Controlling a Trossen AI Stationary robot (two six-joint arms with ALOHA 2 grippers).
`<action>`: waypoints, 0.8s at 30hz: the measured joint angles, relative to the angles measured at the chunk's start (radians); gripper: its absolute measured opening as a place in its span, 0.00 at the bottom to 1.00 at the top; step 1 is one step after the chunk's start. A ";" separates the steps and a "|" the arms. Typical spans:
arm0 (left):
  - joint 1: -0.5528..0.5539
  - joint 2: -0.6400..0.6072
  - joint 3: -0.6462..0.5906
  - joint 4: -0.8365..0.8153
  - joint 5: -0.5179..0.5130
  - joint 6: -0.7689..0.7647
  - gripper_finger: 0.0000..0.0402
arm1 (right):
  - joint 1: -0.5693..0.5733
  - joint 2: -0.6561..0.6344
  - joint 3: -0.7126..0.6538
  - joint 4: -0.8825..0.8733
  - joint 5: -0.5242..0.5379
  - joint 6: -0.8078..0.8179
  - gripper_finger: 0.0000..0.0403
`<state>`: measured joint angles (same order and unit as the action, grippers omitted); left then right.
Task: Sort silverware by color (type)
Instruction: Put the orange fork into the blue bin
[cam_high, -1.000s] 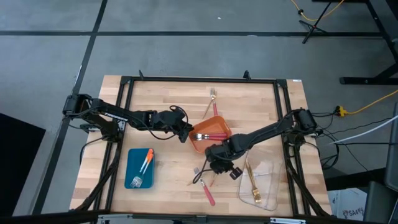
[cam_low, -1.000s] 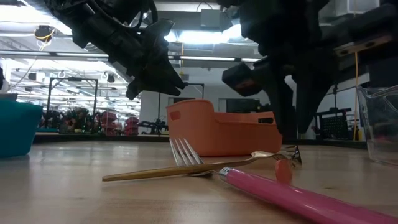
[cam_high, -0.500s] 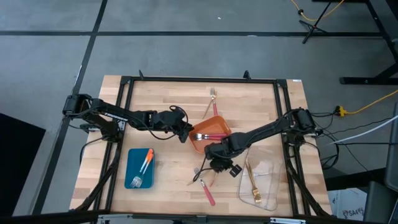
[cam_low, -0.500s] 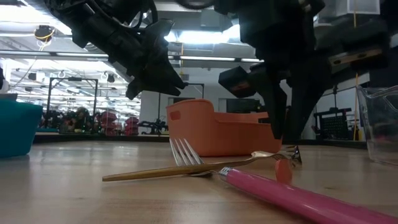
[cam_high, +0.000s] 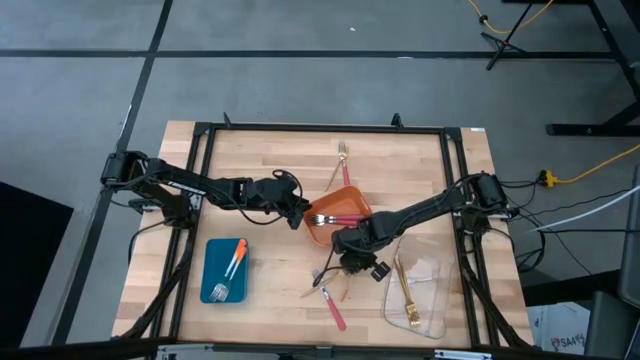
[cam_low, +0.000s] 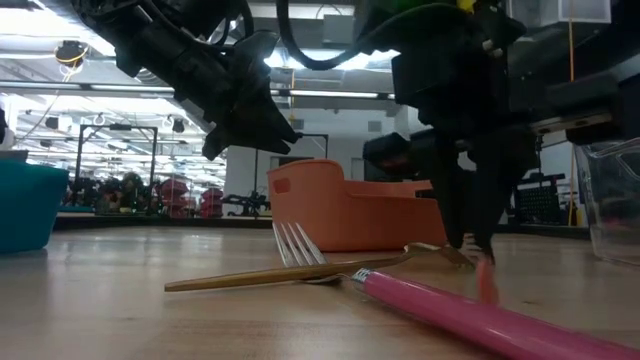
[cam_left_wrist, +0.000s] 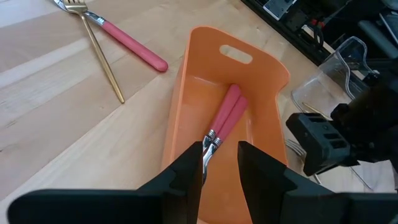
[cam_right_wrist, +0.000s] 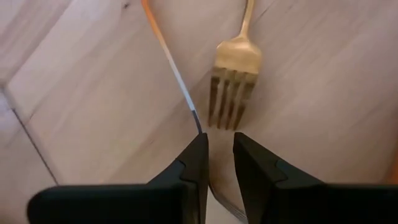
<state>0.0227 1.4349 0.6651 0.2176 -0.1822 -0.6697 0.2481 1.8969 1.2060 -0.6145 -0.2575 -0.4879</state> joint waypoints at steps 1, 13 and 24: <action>0.000 0.000 0.000 0.000 0.000 0.000 0.23 | 0.000 0.000 0.000 0.007 0.001 0.001 0.17; 0.000 0.000 0.000 0.000 0.000 0.000 0.23 | 0.001 0.001 0.044 -0.038 0.038 0.004 0.17; 0.000 0.000 0.000 0.000 0.000 0.000 0.23 | 0.054 0.001 0.071 -0.055 0.039 0.038 0.17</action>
<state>0.0228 1.4349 0.6651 0.2174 -0.1822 -0.6697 0.3022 1.8980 1.2774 -0.6691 -0.2188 -0.4503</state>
